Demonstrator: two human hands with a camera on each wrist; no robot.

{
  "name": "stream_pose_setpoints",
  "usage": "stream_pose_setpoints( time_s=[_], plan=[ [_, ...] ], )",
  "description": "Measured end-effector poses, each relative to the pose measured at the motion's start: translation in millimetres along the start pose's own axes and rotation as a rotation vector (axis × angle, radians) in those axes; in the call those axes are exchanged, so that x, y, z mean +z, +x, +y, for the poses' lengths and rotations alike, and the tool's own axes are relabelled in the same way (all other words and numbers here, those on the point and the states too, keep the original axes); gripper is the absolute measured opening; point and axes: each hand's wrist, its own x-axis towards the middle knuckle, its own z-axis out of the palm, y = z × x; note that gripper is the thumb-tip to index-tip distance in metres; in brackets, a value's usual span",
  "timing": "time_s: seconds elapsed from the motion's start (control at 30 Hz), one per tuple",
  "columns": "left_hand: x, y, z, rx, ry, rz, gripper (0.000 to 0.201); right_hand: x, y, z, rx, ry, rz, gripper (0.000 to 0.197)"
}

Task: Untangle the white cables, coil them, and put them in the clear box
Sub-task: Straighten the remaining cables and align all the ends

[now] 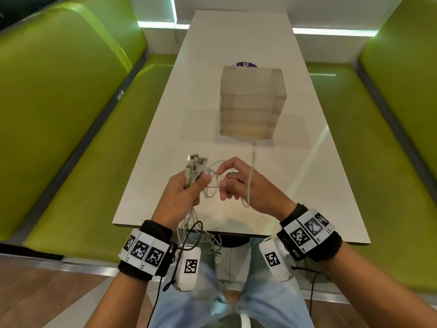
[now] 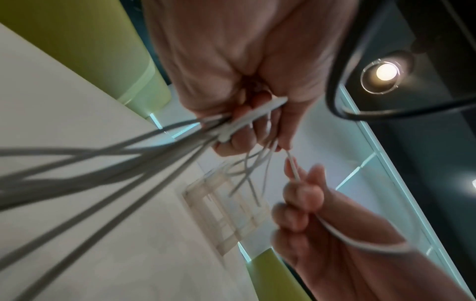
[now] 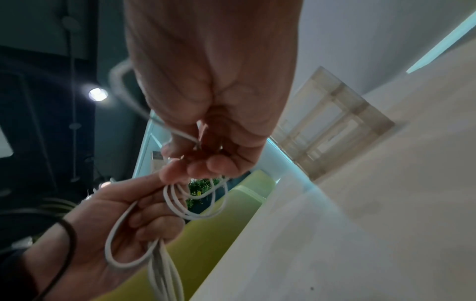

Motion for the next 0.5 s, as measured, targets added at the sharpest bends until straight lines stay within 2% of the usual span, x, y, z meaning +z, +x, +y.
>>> stream_pose_setpoints(
  time_s=[0.1, 0.23, 0.3, 0.43, 0.5],
  plan=[
    [-7.4, 3.4, -3.9, -0.013, 0.041, 0.054, 0.027, 0.2, -6.3, 6.1, 0.05, -0.132, -0.09, 0.013],
    [-8.6, 2.5, -5.9, -0.027, 0.076, 0.015, 0.029, 5.0, -9.2, 13.5, 0.098, -0.237, -0.066, 0.002],
    [-9.1, 2.3, -6.8, -0.023, 0.085, 0.005, 0.03, 6.0, -9.4, 18.0, 0.124, -0.319, -0.057, 0.004],
    [-10.9, 3.1, -5.0, -0.002, -0.005, 0.075, 0.027, 12.6, -10.2, 27.8, 0.104, -0.525, -0.073, 0.007],
    [-11.9, 3.4, -4.1, -0.003, -0.033, 0.097, 0.024, 16.5, -12.5, 28.4, 0.161, -0.49, -0.138, 0.008]
  ],
)
